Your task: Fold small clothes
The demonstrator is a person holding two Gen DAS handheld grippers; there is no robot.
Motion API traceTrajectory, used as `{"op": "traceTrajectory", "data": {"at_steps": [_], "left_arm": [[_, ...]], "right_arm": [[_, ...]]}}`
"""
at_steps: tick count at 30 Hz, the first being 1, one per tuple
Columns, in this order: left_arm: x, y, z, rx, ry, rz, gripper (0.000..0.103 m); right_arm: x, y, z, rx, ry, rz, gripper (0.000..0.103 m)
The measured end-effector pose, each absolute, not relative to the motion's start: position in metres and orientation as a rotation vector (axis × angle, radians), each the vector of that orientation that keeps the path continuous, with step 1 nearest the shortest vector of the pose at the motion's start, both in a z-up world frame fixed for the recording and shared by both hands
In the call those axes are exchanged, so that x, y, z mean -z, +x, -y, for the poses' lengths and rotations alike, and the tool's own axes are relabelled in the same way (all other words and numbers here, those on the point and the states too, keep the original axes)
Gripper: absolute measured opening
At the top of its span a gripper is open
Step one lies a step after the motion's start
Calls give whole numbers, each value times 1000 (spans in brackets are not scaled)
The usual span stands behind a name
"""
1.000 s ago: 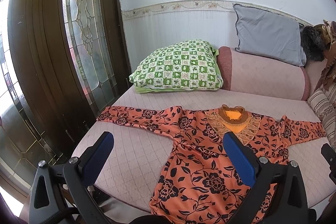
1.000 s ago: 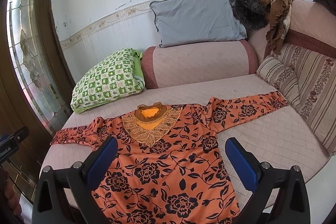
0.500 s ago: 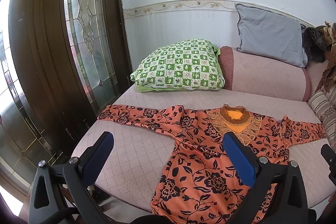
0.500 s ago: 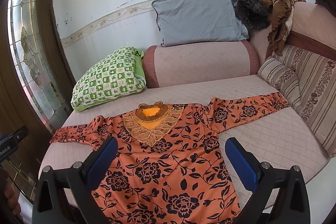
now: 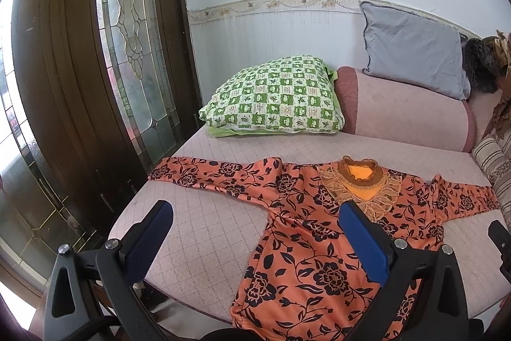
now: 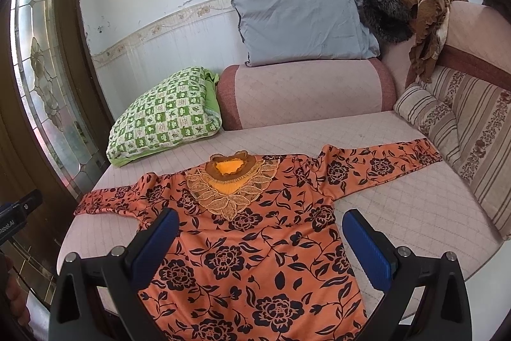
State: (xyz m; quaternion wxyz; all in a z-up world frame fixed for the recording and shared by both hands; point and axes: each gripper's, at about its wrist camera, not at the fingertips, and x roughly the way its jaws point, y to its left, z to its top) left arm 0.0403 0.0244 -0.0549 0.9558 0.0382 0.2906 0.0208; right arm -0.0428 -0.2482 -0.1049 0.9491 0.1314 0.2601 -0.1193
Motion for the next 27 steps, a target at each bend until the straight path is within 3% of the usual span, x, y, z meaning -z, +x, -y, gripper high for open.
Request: {"op": "traceTrajectory", "data": {"at_steps": [18, 22, 27], "left_arm": [[85, 104, 20, -31, 127, -625, 103], [126, 160, 48, 72, 52, -742, 103], [227, 241, 85, 143, -91, -1020, 103]], "right_arm": [[130, 3, 296, 293, 298, -591, 103], [147, 25, 360, 320, 327, -588, 103], [207, 42, 515, 412, 560, -613, 97]]}}
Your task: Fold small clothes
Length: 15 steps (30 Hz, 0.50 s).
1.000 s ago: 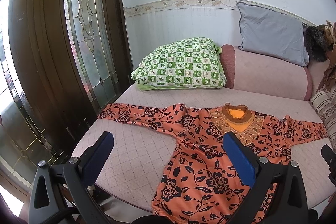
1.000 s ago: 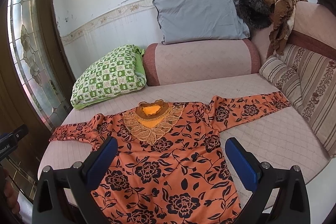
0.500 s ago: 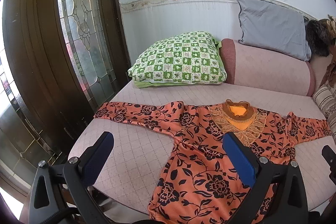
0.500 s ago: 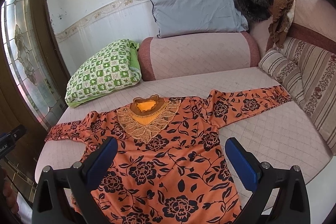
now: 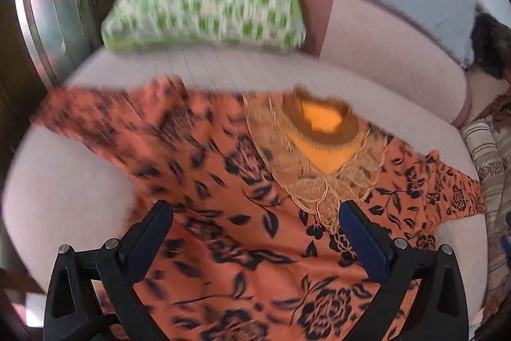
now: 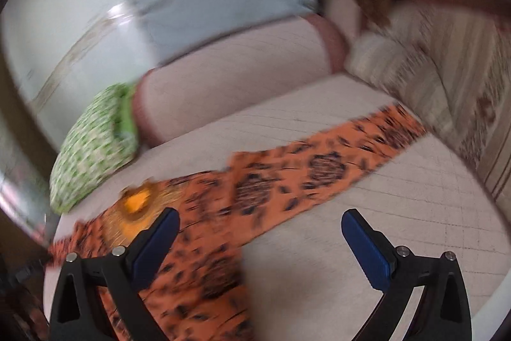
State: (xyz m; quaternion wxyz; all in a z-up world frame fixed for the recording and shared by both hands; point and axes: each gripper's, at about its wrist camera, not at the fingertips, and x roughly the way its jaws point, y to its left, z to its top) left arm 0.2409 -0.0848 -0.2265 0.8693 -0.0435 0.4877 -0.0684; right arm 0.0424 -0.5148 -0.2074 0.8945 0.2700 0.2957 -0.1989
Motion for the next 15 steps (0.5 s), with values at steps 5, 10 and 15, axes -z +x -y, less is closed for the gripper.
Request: {"op": "traceTrajectory", "data": {"at_steps": [5, 10, 15], "left_arm": [[287, 263, 107, 78, -45, -1058, 103], [312, 273, 130, 17, 123, -1105, 103], [313, 269, 137, 17, 144, -1058, 103]], "right_arm": [[285, 36, 665, 512, 953, -560, 77], [336, 42, 746, 583, 1202, -440, 70], [354, 69, 784, 665, 1264, -395, 57]]}}
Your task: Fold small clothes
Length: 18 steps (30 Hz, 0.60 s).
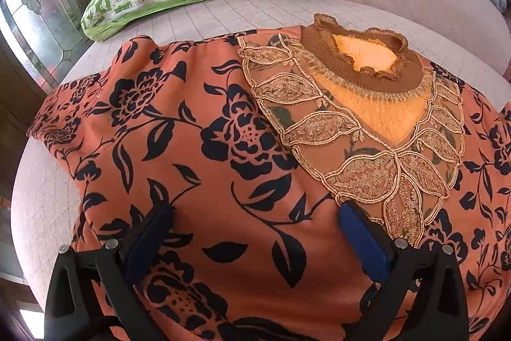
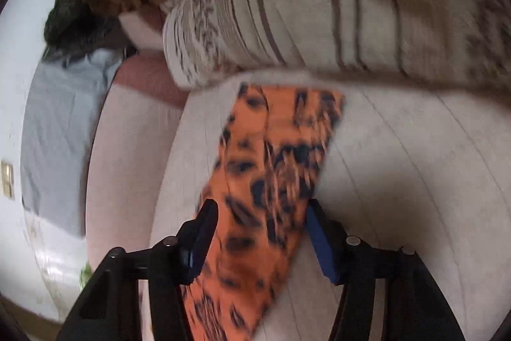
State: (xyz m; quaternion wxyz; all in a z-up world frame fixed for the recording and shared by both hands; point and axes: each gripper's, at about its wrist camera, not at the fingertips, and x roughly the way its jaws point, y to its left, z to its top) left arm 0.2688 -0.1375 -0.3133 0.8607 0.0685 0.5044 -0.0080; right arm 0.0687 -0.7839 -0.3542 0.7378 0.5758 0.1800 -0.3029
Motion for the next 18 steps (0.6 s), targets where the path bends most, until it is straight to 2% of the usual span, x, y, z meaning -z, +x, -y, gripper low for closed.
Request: {"op": "traceTrajectory", "data": {"at_steps": [2, 3, 6, 10, 13, 18], "left_arm": [[314, 265, 135, 10, 101, -1044, 103], [315, 262, 135, 5, 94, -1031, 103], [319, 257, 139, 1, 115, -1004, 103], [315, 258, 133, 31, 105, -1039, 103], [302, 262, 123, 35, 56, -1063, 103], [256, 261, 85, -45, -8, -911, 103]], "right_arm": [[355, 81, 794, 694, 1237, -408, 30], [357, 87, 798, 716, 1220, -426, 7], [362, 83, 805, 698, 1277, -342, 7], [330, 71, 780, 651, 1198, -271, 6], [288, 64, 752, 547, 1148, -214, 6], [197, 78, 668, 335, 1030, -190, 7]]}}
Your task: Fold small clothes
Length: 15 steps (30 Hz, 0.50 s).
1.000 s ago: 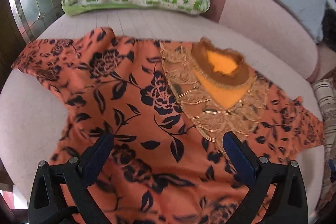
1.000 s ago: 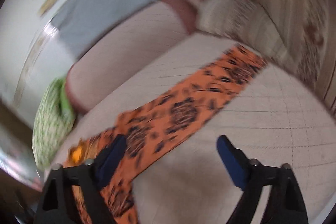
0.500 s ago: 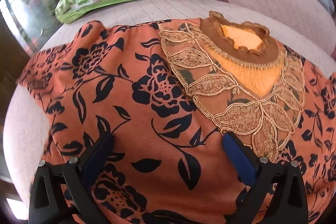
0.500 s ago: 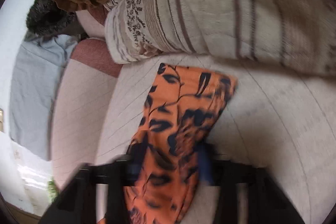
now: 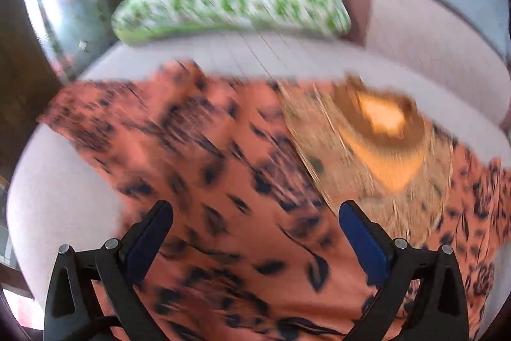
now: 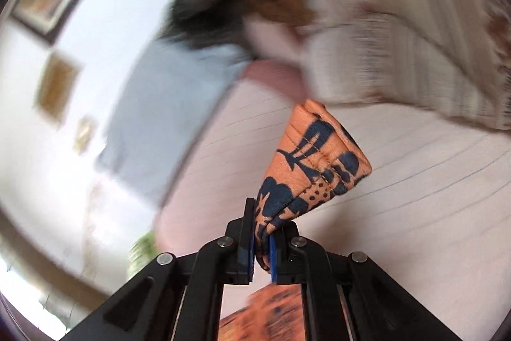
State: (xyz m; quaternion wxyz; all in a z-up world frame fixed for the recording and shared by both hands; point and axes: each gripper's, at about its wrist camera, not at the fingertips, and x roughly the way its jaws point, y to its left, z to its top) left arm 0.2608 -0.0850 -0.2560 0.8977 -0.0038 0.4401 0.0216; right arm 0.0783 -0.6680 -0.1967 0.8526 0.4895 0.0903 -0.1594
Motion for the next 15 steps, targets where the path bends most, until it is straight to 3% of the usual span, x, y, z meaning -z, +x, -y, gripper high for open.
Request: {"op": "traceTrajectory", "data": {"at_steps": [6, 12, 14, 15], "left_arm": [[219, 264, 17, -241, -12, -752, 103], [209, 262, -61, -410, -46, -703, 103], [208, 259, -85, -448, -65, -698, 103], [210, 260, -94, -459, -78, -700, 103]], "right_arm": [[134, 138, 504, 91, 888, -294, 7], [188, 222, 322, -37, 852, -518, 12], [223, 251, 271, -52, 846, -643, 19], [245, 264, 246, -69, 863, -731, 34]]}}
